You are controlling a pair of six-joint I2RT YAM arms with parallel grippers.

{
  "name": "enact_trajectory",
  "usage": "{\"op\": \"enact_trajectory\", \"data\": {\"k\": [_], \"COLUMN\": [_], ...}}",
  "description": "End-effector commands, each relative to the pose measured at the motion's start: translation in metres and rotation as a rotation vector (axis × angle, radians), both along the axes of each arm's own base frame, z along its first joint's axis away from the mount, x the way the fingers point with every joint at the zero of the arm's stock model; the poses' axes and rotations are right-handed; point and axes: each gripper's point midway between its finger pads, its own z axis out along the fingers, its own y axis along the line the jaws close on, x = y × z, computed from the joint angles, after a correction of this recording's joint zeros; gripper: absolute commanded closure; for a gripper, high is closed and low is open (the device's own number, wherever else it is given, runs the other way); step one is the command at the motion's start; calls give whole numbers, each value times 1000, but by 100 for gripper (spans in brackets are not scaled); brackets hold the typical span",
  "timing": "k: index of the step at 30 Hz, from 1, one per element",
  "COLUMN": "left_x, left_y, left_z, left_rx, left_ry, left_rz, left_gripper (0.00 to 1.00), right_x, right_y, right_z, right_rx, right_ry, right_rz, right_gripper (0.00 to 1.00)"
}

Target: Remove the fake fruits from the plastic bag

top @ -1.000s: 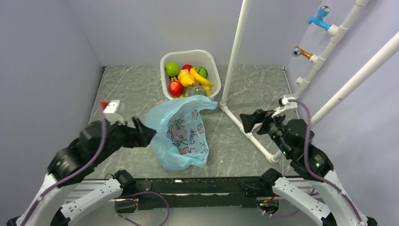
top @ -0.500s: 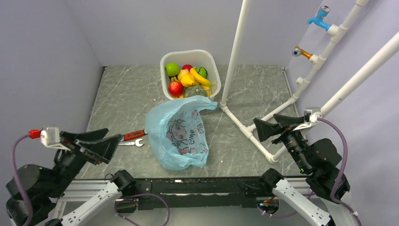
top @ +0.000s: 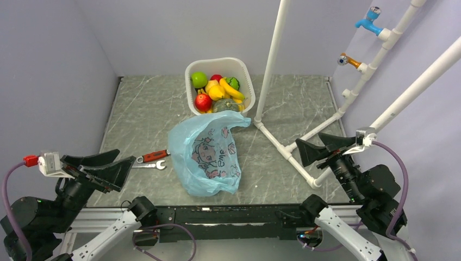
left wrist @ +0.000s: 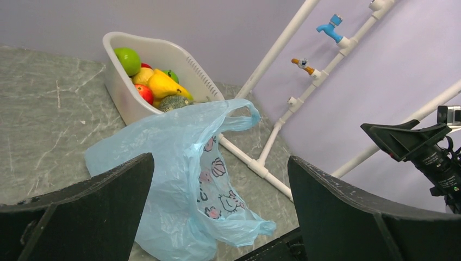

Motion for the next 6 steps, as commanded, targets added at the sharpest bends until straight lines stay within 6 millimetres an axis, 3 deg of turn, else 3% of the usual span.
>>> {"op": "enact_trajectory", "data": {"k": [1, 6], "left_x": [2, 3], "left_y": [1, 0], "left_z": [6, 5], "left_rx": [-6, -16], "left_ry": [-17, -25], "left_rz": [11, 10], "left_gripper": [1, 1], "right_x": [-2, 0], "right_y": [-11, -6], "right_z": [11, 8], "right_rx": [15, 0], "right_ry": [-28, -19], "right_rz": [-38, -25], "right_gripper": [0, 0]}}
